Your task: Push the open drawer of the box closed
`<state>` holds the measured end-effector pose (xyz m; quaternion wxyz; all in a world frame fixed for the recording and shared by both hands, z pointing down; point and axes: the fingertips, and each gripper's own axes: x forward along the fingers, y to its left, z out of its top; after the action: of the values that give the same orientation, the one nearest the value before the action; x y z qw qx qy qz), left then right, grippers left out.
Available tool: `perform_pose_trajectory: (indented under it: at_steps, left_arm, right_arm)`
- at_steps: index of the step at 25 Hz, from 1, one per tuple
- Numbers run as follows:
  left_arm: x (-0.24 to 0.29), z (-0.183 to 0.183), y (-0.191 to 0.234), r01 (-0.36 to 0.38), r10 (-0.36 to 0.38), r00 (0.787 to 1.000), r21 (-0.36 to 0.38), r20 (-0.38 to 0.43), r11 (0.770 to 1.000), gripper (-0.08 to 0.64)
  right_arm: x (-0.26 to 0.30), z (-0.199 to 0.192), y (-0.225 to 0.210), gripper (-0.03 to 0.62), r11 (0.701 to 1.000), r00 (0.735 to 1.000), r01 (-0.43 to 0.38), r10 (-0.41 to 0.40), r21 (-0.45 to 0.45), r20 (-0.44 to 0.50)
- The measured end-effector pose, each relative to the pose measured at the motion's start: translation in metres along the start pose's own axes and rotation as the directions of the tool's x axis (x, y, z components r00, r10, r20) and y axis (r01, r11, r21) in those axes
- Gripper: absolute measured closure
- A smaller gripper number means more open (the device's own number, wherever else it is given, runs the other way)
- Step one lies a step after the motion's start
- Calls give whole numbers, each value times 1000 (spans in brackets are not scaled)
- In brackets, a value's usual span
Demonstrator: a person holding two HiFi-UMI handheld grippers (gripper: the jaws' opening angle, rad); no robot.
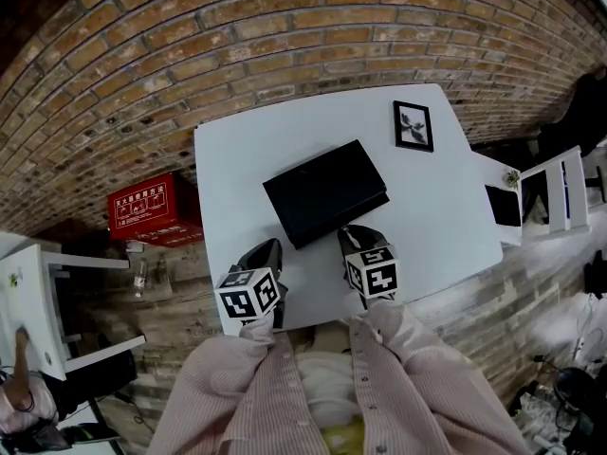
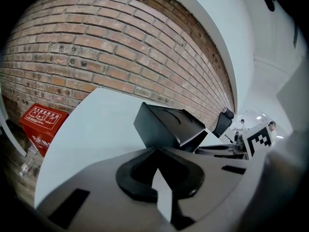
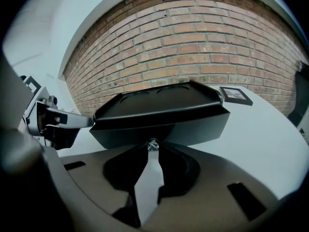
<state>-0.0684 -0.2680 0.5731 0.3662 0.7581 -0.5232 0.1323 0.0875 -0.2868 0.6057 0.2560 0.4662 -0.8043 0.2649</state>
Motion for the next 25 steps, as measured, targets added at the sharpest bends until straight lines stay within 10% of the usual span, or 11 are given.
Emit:
perform_pose_trajectory:
  at_steps: [25]
  left_arm:
    - [-2,-1,2,-9,9,1000,32,-15,999,565]
  right_arm:
    - [16,15,0,518,1000,1000,6,-6,17,8]
